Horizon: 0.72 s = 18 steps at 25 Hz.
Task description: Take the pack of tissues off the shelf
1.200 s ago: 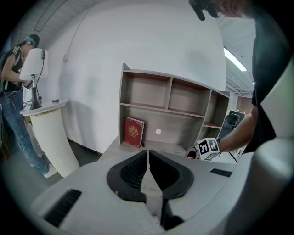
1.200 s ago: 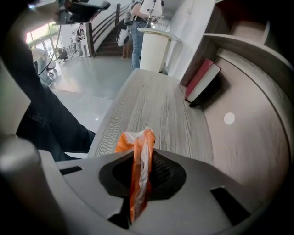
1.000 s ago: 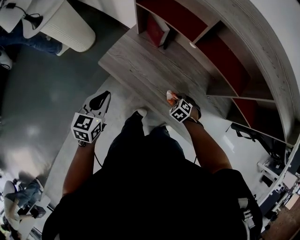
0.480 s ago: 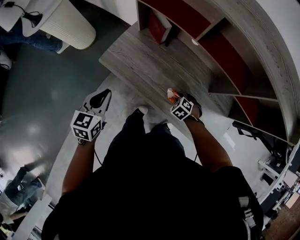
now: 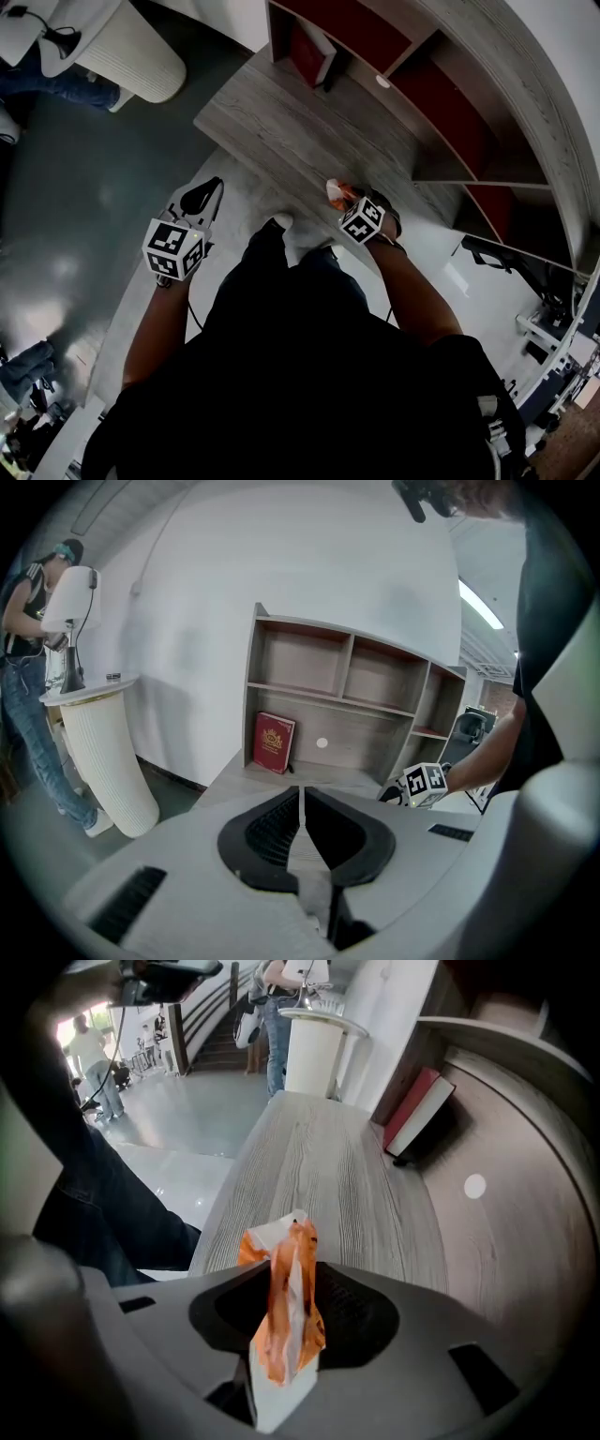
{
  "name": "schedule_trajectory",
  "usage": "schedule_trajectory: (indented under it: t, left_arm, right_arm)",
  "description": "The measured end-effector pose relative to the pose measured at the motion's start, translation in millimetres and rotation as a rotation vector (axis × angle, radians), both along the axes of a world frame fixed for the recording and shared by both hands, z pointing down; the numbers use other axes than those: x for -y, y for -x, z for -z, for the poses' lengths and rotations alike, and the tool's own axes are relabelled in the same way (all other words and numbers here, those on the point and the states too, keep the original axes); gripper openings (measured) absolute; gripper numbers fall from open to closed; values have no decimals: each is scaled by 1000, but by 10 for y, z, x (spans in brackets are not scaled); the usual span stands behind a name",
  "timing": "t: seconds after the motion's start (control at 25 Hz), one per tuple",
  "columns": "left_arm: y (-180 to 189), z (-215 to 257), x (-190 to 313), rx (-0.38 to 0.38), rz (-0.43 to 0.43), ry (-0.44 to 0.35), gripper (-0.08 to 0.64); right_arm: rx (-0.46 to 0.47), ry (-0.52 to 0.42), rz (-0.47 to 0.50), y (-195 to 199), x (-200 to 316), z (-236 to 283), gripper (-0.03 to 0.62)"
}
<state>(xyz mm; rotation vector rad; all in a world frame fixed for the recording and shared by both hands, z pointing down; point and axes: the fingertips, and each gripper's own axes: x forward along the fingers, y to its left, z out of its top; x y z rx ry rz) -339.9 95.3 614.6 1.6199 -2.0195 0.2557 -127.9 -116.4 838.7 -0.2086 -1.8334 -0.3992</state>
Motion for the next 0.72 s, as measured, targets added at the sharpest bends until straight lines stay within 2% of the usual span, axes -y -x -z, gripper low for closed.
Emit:
schedule_trajectory:
  t: [0.24, 0.72]
  left_arm:
    - [-104, -21, 57, -3, -28, -4, 32]
    - [-200, -28, 73, -3, -63, 0, 32]
  right_arm:
    - [11, 20, -3, -92, -83, 28, 166]
    - [42, 28, -43, -182, -132, 97, 175]
